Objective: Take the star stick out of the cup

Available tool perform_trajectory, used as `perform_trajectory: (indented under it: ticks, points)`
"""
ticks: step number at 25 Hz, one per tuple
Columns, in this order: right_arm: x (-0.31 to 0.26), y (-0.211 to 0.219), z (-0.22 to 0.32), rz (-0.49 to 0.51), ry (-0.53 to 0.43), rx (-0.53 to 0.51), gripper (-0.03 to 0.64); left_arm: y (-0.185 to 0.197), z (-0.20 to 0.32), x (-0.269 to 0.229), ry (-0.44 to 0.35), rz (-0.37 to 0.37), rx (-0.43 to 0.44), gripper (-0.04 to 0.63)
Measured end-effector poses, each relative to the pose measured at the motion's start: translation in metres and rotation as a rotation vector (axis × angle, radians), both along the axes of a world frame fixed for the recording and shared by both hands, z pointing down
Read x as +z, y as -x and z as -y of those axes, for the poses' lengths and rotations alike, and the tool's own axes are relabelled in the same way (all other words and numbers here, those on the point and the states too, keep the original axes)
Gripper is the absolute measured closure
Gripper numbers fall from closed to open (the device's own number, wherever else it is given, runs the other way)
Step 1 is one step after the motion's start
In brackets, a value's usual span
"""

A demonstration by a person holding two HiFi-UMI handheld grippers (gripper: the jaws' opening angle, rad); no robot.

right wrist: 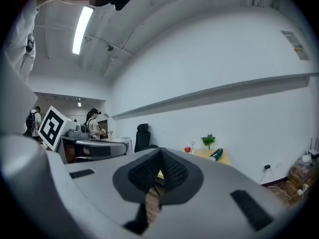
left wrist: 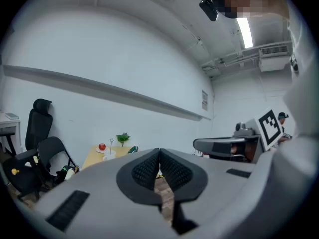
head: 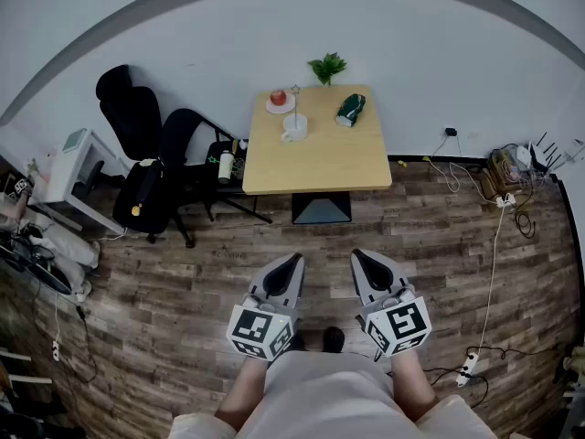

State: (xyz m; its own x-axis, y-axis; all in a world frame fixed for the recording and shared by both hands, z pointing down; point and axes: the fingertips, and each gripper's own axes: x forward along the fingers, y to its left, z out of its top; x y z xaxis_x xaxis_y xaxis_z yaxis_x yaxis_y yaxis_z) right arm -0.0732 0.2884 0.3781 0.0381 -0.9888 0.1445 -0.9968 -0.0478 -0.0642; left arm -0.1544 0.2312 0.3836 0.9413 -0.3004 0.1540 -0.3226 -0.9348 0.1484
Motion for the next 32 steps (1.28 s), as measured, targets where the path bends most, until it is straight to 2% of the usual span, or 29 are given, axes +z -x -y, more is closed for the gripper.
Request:
perform_trajectory:
  ticks: [4, 11, 15, 32]
  points:
    - [-0.004, -0.01, -0.012, -0.005, -0.001, 0.006, 0.618, 0.006, 0.007, -0.009, -0.01, -0.004, -0.036, 0.586]
    - [0.001, -0.019, -0.022, 0.004, 0.001, -0.008, 0.618, 0.006, 0.004, -0.008, 0.023, -0.012, -0.069, 0.586]
    - [0.001, -0.025, -0.025, 0.038, -0.015, 0.001, 0.618, 0.002, -0.003, -0.005, 0.032, 0.002, -0.07, 0.586]
    - [0.012, -0.041, -0.028, 0.057, 0.006, -0.01, 0.618, -0.015, -0.014, 0.002, 0.034, 0.041, -0.066, 0.584]
